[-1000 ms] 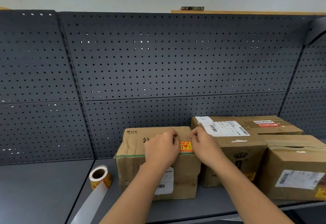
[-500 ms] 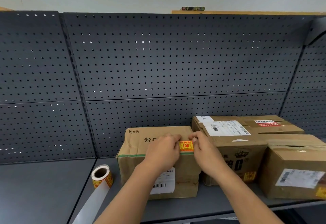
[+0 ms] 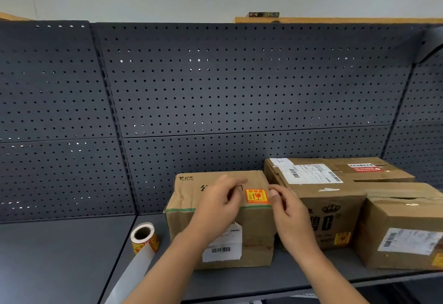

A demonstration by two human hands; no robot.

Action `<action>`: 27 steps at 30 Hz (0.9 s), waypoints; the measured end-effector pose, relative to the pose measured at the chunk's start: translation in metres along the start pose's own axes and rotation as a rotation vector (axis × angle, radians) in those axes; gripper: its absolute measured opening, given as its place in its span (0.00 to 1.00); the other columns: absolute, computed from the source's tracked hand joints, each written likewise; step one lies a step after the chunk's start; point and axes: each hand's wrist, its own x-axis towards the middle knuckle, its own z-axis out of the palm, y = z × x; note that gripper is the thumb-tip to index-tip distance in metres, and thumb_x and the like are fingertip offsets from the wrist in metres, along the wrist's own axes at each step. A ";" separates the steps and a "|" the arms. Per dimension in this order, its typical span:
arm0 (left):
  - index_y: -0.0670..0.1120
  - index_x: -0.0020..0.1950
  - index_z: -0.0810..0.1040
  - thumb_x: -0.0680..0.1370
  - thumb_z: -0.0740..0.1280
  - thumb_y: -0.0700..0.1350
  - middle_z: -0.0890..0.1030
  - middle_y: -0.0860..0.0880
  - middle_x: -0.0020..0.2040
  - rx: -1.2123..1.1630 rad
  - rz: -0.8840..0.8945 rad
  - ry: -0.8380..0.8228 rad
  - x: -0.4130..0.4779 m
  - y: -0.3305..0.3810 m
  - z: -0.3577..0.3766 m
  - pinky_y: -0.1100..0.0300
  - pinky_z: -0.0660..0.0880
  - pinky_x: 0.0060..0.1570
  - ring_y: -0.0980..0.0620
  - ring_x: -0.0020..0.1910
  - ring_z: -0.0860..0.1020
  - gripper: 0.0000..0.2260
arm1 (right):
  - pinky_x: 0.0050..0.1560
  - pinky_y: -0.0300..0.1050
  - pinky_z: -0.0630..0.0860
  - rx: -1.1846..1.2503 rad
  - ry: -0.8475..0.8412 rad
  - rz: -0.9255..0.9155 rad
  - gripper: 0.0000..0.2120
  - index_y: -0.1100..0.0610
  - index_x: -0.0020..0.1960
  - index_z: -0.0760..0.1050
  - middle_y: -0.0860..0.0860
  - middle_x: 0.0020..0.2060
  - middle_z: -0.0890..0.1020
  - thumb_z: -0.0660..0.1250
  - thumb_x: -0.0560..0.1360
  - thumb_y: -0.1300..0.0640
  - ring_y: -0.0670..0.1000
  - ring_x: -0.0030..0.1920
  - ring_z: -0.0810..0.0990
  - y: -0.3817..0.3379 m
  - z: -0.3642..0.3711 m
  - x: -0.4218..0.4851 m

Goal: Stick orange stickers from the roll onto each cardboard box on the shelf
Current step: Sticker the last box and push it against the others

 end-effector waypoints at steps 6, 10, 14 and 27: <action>0.55 0.57 0.82 0.83 0.64 0.43 0.82 0.60 0.52 -0.082 -0.140 0.475 -0.014 -0.019 -0.042 0.64 0.74 0.48 0.60 0.52 0.78 0.10 | 0.50 0.29 0.70 -0.065 0.124 -0.020 0.15 0.53 0.67 0.77 0.42 0.55 0.76 0.60 0.85 0.50 0.39 0.55 0.76 -0.011 -0.008 -0.008; 0.53 0.67 0.78 0.83 0.64 0.52 0.75 0.54 0.60 0.158 -0.325 0.428 -0.028 -0.051 -0.055 0.52 0.71 0.60 0.49 0.62 0.72 0.13 | 0.50 0.40 0.74 -0.134 0.113 0.015 0.17 0.53 0.67 0.78 0.44 0.56 0.79 0.60 0.84 0.46 0.43 0.53 0.78 -0.010 -0.015 -0.007; 0.52 0.80 0.63 0.79 0.62 0.67 0.70 0.50 0.73 -0.124 -0.559 0.226 -0.037 -0.064 -0.055 0.46 0.72 0.69 0.47 0.69 0.73 0.33 | 0.49 0.37 0.76 -0.078 0.013 0.100 0.21 0.52 0.68 0.78 0.45 0.56 0.83 0.61 0.82 0.41 0.40 0.54 0.79 -0.011 -0.014 -0.009; 0.50 0.69 0.76 0.76 0.67 0.67 0.84 0.52 0.58 -0.414 -0.666 0.147 -0.042 -0.062 -0.062 0.52 0.79 0.55 0.52 0.55 0.83 0.28 | 0.49 0.38 0.79 0.426 -0.163 0.418 0.14 0.46 0.59 0.82 0.42 0.49 0.88 0.59 0.86 0.45 0.41 0.51 0.86 -0.025 0.007 -0.013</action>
